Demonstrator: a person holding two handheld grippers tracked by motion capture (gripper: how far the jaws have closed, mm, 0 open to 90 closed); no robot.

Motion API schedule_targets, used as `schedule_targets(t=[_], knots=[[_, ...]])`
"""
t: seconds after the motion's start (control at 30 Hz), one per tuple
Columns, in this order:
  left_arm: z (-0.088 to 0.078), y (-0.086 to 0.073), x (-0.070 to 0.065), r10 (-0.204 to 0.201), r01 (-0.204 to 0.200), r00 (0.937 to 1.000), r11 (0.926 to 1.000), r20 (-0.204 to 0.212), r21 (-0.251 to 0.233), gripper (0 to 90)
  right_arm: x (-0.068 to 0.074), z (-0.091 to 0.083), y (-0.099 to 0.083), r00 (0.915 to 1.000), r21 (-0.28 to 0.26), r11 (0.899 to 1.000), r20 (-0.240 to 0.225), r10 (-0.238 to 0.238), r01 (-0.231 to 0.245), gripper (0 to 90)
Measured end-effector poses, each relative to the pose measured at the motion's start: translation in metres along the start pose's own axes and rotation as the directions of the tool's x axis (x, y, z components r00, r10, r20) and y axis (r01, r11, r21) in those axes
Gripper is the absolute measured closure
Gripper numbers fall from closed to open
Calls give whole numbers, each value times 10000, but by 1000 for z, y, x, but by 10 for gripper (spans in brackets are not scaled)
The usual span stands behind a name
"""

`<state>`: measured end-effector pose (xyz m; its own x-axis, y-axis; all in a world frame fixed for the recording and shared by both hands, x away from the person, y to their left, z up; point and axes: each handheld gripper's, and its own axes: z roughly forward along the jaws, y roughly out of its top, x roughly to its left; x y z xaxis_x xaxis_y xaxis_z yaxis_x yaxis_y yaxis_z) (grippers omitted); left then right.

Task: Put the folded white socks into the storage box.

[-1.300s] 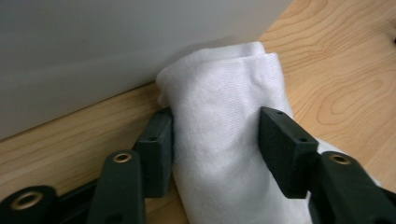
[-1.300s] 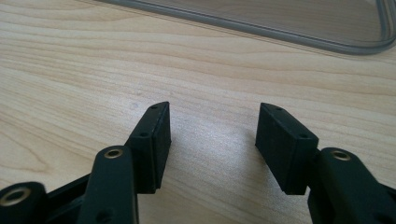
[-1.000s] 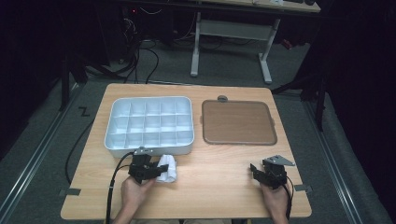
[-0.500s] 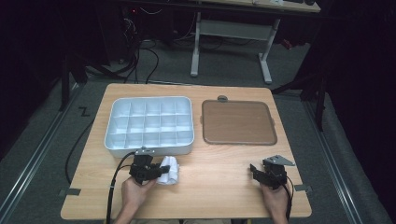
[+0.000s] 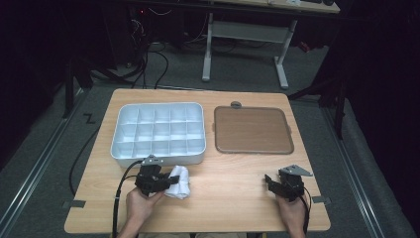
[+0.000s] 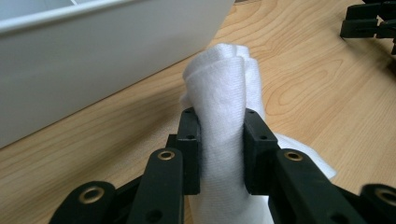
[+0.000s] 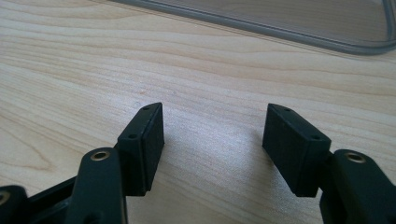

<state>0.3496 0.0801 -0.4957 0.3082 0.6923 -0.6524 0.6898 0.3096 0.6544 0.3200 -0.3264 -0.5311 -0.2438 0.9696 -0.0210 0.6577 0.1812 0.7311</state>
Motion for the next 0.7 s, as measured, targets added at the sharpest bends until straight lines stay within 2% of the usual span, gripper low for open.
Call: schedule_targets(t=[0.17, 0.47, 0.63, 0.7], knots=[[-4, 3, -2, 88, -88, 10000, 10000, 41, 5, 726, 0, 0, 0, 10000, -1, 10000, -2, -3, 3, 391], [-12, 8, -3, -132, 135, 9996, 9998, 231, -120, 726, 0, 0, 0, 10000, 8, 10000, -6, 5, -5, 389], [-15, 11, -5, -37, 40, 9997, 9999, 254, -129, 726, 0, 0, 0, 10000, -4, 10000, -16, -17, 17, 389], [-17, 13, -8, 141, -137, 9995, 9998, 297, -131, 726, 0, 0, 0, 10000, 11, 10000, -16, 21, -21, 388]])
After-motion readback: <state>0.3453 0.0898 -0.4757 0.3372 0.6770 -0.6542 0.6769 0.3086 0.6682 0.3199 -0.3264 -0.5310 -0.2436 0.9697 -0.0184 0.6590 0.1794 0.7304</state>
